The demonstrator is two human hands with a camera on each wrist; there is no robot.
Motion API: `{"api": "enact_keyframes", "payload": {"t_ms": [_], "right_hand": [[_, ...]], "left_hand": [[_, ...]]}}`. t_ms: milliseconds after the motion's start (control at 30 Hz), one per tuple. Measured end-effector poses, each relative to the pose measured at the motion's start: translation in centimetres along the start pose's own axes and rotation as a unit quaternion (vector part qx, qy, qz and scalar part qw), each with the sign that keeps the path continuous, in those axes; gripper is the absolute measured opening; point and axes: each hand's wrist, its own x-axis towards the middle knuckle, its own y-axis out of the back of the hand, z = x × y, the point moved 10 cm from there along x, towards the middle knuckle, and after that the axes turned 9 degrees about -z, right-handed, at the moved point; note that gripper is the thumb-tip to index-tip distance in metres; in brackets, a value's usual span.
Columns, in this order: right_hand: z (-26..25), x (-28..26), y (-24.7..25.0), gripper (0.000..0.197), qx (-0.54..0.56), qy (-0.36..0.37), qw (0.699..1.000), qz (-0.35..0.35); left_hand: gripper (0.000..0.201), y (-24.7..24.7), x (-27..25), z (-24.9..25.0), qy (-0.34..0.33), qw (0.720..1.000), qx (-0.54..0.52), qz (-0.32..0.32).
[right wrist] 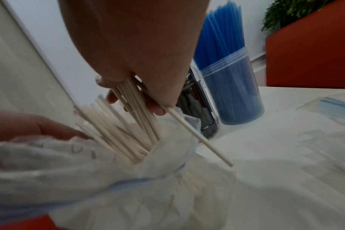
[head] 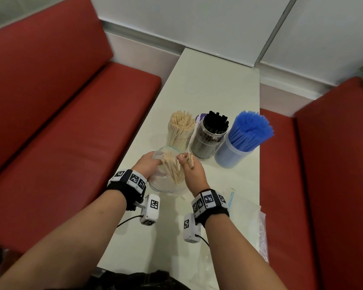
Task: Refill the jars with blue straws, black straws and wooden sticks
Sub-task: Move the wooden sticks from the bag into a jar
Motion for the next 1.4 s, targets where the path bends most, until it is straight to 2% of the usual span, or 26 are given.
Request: {"api": "enact_keyframes", "payload": {"t_ms": [100,200,433,533,633,733,833,900,1033,1167,1300,1400], "right_hand": [[-0.9,0.4,0.0,0.025,-0.005,0.004,1.0,-0.013],[-1.3,0.4,0.6,0.02,0.02,0.001,1.0,0.005],[0.6,-0.6,0.5,0.014,0.051,-0.031,0.998,0.026],[0.7,-1.0,0.8,0.013,0.035,-0.034,0.997,0.056],[-1.4,-1.0,2.0,0.015,0.044,-0.001,0.992,0.114],[-5.6,-1.1,3.2,0.023,0.079,0.073,0.981,0.161],[-8.8,-0.9,3.9,0.023,0.103,0.116,0.969,0.194],[-9.0,-0.8,3.6,0.027,0.098,0.106,0.97,0.193],[-7.2,-0.7,2.9,0.041,0.144,0.057,0.974,0.163],[-13.1,1.9,5.7,0.042,0.186,0.1,0.959,0.191],[-21.1,5.9,8.3,0.041,0.22,0.194,0.931,0.216],[-22.8,8.6,7.9,0.04,0.24,0.213,0.924,0.207]], "left_hand": [[0.04,0.2,0.1,0.4,0.002,1.0,0.01,-0.001],[0.029,-0.1,0.2,1.1,-0.003,1.0,0.015,-0.01],[0.029,-0.4,0.2,1.5,-0.009,0.999,0.028,-0.031],[0.022,-0.2,0.4,1.1,-0.005,0.999,0.03,-0.029],[0.026,0.0,0.6,0.8,-0.002,0.999,0.034,-0.023],[0.026,-0.6,0.0,1.2,-0.007,0.999,0.016,-0.034],[0.017,-0.8,-0.1,1.2,-0.003,0.999,0.009,-0.04],[0.016,-0.6,0.0,0.8,0.003,0.999,0.009,-0.04],[0.027,-0.4,0.3,0.2,0.012,0.999,0.019,-0.04],[0.027,-0.2,0.1,0.4,0.009,0.999,-0.017,-0.045],[0.025,0.0,0.3,0.7,0.015,0.998,-0.024,-0.05],[0.029,0.3,0.9,1.3,0.015,0.998,0.023,-0.048]]}}
